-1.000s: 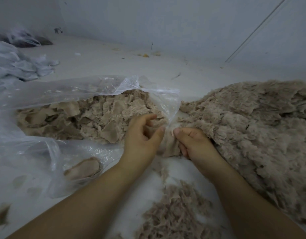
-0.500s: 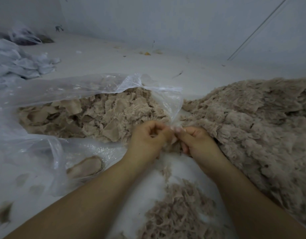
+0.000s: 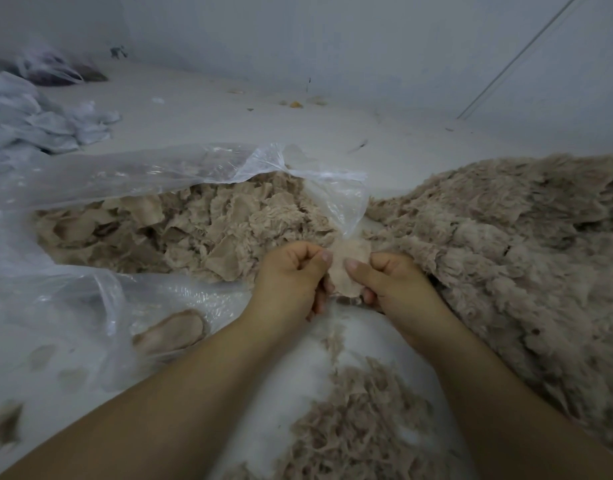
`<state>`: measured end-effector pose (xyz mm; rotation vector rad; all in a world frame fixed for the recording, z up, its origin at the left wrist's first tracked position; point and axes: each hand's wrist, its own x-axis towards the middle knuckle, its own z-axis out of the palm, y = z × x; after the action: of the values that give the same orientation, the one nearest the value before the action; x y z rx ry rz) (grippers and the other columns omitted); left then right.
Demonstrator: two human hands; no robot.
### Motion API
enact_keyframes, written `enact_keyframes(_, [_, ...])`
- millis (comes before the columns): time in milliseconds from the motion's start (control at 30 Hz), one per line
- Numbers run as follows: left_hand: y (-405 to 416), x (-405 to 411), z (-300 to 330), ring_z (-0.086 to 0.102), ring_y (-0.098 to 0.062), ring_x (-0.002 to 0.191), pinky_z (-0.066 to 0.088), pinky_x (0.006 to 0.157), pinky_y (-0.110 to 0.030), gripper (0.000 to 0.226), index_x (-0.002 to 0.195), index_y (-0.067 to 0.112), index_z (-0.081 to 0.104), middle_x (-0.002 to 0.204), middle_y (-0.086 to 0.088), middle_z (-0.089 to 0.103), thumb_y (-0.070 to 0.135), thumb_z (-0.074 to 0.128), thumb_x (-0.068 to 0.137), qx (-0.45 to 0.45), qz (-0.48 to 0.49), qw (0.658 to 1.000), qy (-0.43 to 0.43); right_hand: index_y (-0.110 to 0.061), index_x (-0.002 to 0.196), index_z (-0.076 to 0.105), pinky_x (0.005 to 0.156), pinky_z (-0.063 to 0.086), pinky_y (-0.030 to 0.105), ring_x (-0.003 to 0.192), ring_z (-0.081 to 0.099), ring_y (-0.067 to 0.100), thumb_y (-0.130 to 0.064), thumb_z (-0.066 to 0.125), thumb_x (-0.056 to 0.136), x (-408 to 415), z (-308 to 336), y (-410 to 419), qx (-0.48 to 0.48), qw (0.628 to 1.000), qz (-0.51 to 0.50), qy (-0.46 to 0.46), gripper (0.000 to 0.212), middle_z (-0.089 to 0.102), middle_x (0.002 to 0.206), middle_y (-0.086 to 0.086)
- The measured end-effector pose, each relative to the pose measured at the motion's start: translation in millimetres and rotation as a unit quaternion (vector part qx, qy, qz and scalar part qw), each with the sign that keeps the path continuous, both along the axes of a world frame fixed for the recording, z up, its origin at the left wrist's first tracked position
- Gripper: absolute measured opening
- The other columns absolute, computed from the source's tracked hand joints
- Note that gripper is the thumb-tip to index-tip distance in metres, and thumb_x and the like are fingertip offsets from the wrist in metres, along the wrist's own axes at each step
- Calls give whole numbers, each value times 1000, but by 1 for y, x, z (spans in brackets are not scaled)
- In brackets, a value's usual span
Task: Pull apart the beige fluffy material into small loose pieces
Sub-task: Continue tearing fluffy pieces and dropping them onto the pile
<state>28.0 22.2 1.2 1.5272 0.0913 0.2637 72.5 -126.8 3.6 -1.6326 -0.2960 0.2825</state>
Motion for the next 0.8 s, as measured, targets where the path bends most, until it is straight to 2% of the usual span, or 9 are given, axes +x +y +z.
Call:
enact_keyframes(100, [0,-2,2,47,-20,32,35,34,-21,33,83,5,59,48,-10,58,36,62,92,14,-40,999,30,-10,61,55,47,36,19,47,41,12,-23,61,94,1,-1,-1,13,1000,-6,0,36,45,48,-1])
enact_keyframes(167, [-1,-4,1,49,-20,32,37,34,-21,33,91,-4,58,54,-13,63,25,71,87,35,-91,994,50,-14,55,52,44,36,15,42,42,8,-22,61,95,0,0,-2,31,999,-7,2,42,45,45,-2])
enact_keyframes(233, [2,-4,1,54,-21,34,42,35,-24,22,83,-9,57,59,-15,67,9,69,89,44,-147,985,77,-14,52,48,40,32,11,36,36,2,-21,59,96,0,0,-3,35,999,-10,-1,46,42,41,-6])
enact_keyframes(333, [14,-4,5,59,-25,38,49,41,-28,23,69,-2,60,62,-22,67,3,66,90,66,-227,963,128,-15,49,48,40,28,13,37,30,3,-25,58,96,0,-1,-2,5,1000,-12,-22,49,38,42,-5])
enact_keyframes(467, [21,-8,9,57,-23,35,45,35,-23,10,78,-6,62,63,-23,67,-5,64,87,77,-246,955,148,-16,48,47,38,29,14,37,31,4,-24,54,97,2,-1,-2,34,999,-24,4,51,39,44,0])
enact_keyframes(600, [10,-5,6,51,-19,35,36,32,-21,29,94,14,57,68,-7,62,19,81,78,80,-75,992,66,-14,51,55,43,35,12,39,40,2,-19,58,95,-2,0,-2,24,999,19,-22,44,46,43,-4])
enact_keyframes(667, [3,-4,1,53,-16,42,39,36,-23,37,99,27,53,72,-3,57,16,81,78,109,-44,993,5,-19,50,59,45,35,14,42,41,5,-23,59,95,-3,0,-2,12,999,26,-28,45,48,45,-3])
enact_keyframes(733, [0,-6,-2,54,-10,51,44,47,-24,30,98,27,55,73,2,55,6,71,84,191,-34,975,-112,-19,49,57,52,35,22,47,40,10,-24,56,98,-2,1,-1,13,999,21,-23,49,47,48,0])
enact_keyframes(800, [1,-8,-1,54,1,65,43,62,-14,22,93,16,65,77,8,57,-3,64,84,299,2,924,-239,-21,50,57,52,32,25,46,37,10,-23,50,101,-1,1,-1,13,1000,7,-20,51,46,47,0])
